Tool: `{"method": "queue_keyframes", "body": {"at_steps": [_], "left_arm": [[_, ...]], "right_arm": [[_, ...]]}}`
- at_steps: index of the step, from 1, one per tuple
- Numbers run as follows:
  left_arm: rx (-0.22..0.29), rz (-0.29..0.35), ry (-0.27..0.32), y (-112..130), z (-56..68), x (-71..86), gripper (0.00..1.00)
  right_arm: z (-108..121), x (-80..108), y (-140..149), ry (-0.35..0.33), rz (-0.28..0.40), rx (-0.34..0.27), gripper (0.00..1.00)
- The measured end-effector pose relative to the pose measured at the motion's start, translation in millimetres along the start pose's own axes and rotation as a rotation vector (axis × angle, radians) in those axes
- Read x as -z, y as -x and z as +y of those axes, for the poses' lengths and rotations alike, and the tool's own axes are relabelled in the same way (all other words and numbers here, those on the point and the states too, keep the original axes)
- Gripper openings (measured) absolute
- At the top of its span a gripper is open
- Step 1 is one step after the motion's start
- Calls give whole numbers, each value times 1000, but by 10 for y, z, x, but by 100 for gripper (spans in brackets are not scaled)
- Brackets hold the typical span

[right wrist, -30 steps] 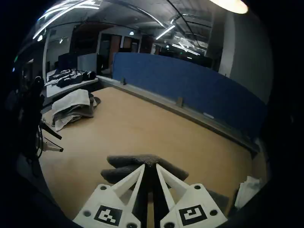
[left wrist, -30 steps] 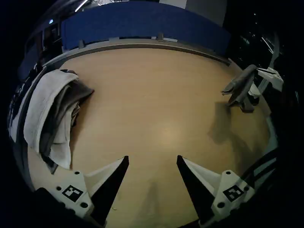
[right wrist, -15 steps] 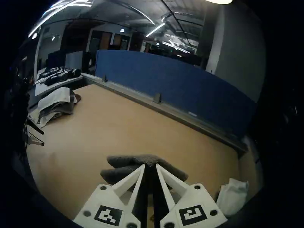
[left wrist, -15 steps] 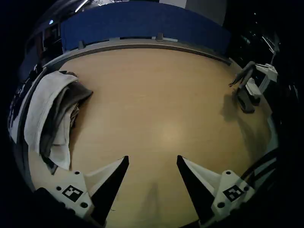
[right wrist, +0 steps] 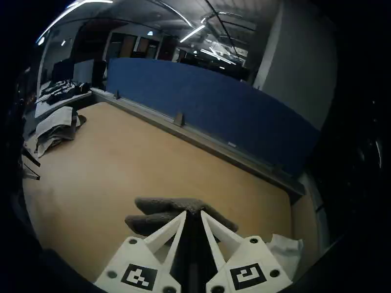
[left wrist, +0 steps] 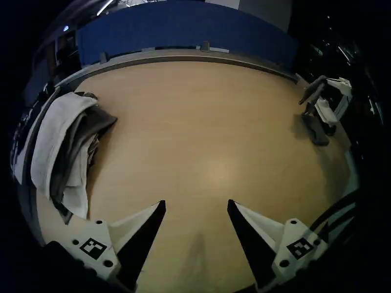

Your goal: Fold towel

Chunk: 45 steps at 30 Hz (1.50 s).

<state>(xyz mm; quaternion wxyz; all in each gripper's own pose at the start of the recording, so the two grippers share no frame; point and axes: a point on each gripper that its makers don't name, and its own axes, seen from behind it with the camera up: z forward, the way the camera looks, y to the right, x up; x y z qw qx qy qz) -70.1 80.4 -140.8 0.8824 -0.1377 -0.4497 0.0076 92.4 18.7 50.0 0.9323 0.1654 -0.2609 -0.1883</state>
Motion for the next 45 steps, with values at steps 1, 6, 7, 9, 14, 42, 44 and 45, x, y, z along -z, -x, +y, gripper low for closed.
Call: {"method": "queue_keyframes", "body": {"at_steps": [1, 6, 7, 9, 14, 42, 44, 45], "left_arm": [[-1, -1, 0, -3, 7, -3, 94], [-6, -3, 0, -23, 36, -14, 94], [-6, -3, 0, -29, 40, -14, 94], [-7, -3, 0, -38, 47, -15, 94], [-12, -4, -2, -47, 58, -12, 94], [-46, -11, 6, -48, 193, -37, 94], [-51, -12, 8, -43, 203, -39, 94], [-53, -12, 8, -40, 208, -39, 94]], "right_arm": [[39, -12, 6, 4, -1, -2, 5], [174, -78, 40, 17, -7, -14, 5], [187, -96, 53, 18, -10, -14, 5], [212, -128, 76, 18, -16, -16, 5], [244, -203, 163, 18, -34, -15, 5], [388, 366, 1722, 103, -245, -169, 5], [396, 394, 1825, 111, -265, -167, 5], [400, 407, 1874, 115, -275, -166, 5]]}}
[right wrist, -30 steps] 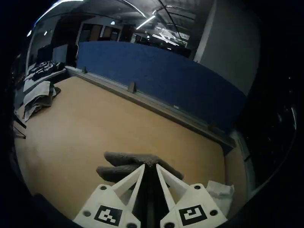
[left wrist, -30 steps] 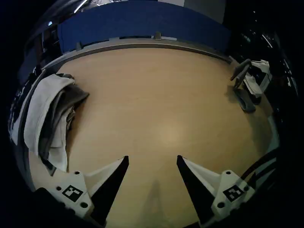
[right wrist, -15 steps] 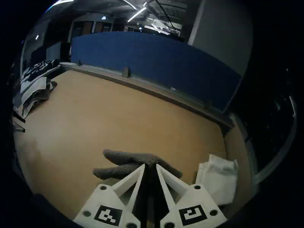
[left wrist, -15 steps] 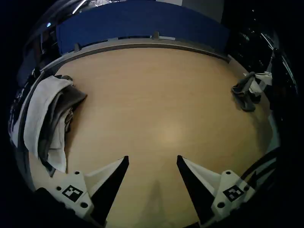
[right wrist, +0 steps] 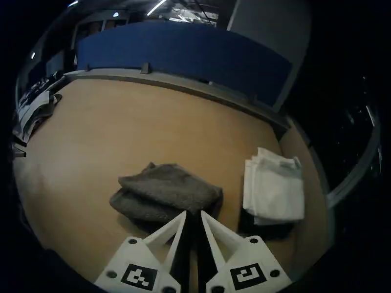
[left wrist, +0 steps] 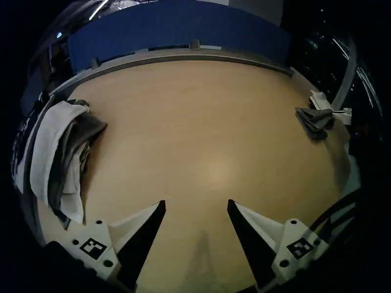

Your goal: Fold towel

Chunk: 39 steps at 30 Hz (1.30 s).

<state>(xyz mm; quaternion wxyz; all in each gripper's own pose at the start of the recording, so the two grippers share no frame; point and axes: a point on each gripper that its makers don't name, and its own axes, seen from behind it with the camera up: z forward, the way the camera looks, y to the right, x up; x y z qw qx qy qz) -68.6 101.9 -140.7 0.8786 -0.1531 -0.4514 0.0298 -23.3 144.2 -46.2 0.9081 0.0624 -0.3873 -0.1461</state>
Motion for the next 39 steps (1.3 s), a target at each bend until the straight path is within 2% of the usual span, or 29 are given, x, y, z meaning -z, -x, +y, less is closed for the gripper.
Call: {"method": "queue_keyframes", "body": {"at_steps": [6, 16, 25, 30, 39], "left_arm": [[-10, 1, -2, 2, 11, 3, 94], [-11, -1, -12, 24, -15, 28, 94], [-19, -3, -13, 23, -20, 34, 94], [-24, -4, -11, 13, -20, 36, 94], [-24, -1, -6, -3, -15, 40, 94]], "right_arm": [[47, -51, 350, 29, -70, -9, 5], [24, -218, 847, 72, -181, -84, 5], [44, -248, 1009, 109, -209, -139, 17], [67, -248, 1060, 125, -230, -141, 31], [89, -130, 1111, 148, -233, -134, 88]]}}
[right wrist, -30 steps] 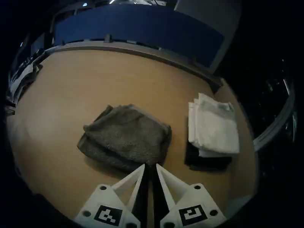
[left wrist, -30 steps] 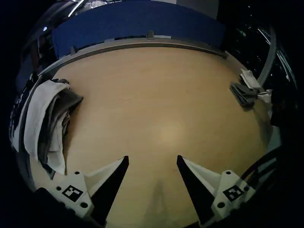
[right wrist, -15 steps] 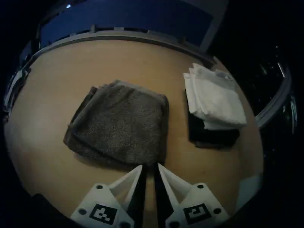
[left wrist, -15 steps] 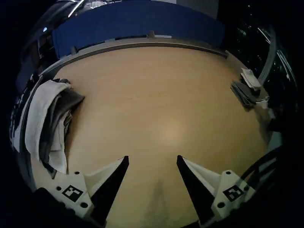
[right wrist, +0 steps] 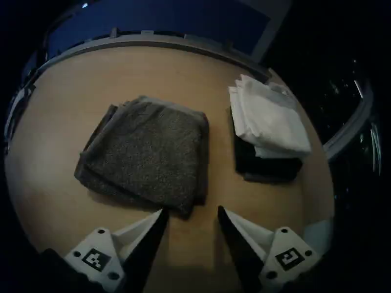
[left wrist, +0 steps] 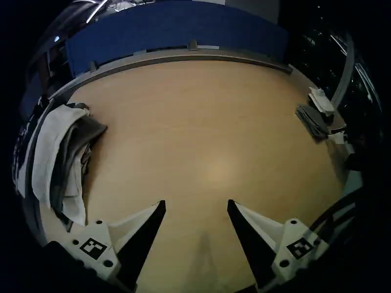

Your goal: Fold towel

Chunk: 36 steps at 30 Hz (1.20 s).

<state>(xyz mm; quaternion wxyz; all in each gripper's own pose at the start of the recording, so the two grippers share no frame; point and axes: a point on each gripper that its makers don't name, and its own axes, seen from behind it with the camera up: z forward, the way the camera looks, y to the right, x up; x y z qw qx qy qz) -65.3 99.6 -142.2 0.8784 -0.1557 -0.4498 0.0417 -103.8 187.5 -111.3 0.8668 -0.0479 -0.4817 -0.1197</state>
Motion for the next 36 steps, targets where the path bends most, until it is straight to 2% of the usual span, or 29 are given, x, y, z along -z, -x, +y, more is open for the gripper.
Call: {"method": "queue_keyframes", "body": {"at_steps": [2, 8, 15, 18, 24, 36], "left_arm": [[0, 1, 0, -7, -3, -5, 94], [-3, 4, 5, -28, 8, -15, 94], [-4, 5, 9, -31, 33, -11, 94], [-3, 6, 8, -23, 34, -3, 94], [1, 3, 4, -4, -1, 8, 94], [5, 6, 1, -10, -35, 3, 94]], "right_arm": [[18, 45, -13, 8, 14, -5, 95], [-33, 152, -182, -11, 78, -33, 100], [-212, 201, -521, -73, 167, -86, 100], [-322, 206, -616, -108, 186, -91, 100], [-507, 154, -679, -146, 190, -79, 100], [-656, 65, -626, -162, 170, -65, 100]]}}
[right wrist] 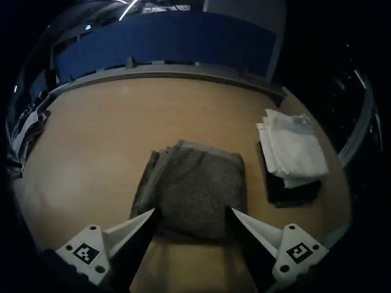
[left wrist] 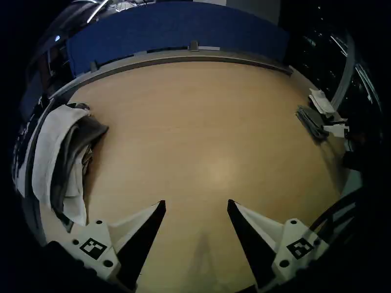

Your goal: Fold towel

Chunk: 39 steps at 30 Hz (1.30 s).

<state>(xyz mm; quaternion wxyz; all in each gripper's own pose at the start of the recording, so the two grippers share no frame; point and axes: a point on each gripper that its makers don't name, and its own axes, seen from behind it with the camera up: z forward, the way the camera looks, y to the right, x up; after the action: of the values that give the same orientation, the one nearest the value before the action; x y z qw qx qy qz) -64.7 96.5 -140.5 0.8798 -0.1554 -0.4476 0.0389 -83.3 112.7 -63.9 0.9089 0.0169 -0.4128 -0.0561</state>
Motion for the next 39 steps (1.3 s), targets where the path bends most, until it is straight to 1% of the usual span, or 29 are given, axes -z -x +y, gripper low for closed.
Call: {"method": "queue_keyframes", "body": {"at_steps": [6, 9, 12, 15, 24, 30, 36, 39], "left_arm": [[-1, -3, -3, 18, -9, -5, 94], [-1, -4, -5, 25, -19, -6, 94], [-1, -5, -6, 28, -27, -12, 94], [0, -3, -8, 11, -34, -18, 94], [8, 10, -10, -57, -41, -28, 94], [10, 15, -14, -86, -43, -33, 94], [21, 52, -16, -181, -68, -22, 94], [35, 82, -18, -248, -103, -20, 94]], "right_arm": [[-19, -87, 205, -10, -51, 16, 100], [-24, -138, 289, -12, -65, 31, 100], [-32, -153, 290, -18, -63, 34, 100], [-22, -128, 247, -19, -59, 33, 100], [-17, 23, -9, -11, 5, 26, 100], [-36, 48, -129, -16, 24, 21, 100], [-91, 124, -217, -18, 56, 22, 100], [-147, 187, -324, -21, 101, 15, 100]]}}
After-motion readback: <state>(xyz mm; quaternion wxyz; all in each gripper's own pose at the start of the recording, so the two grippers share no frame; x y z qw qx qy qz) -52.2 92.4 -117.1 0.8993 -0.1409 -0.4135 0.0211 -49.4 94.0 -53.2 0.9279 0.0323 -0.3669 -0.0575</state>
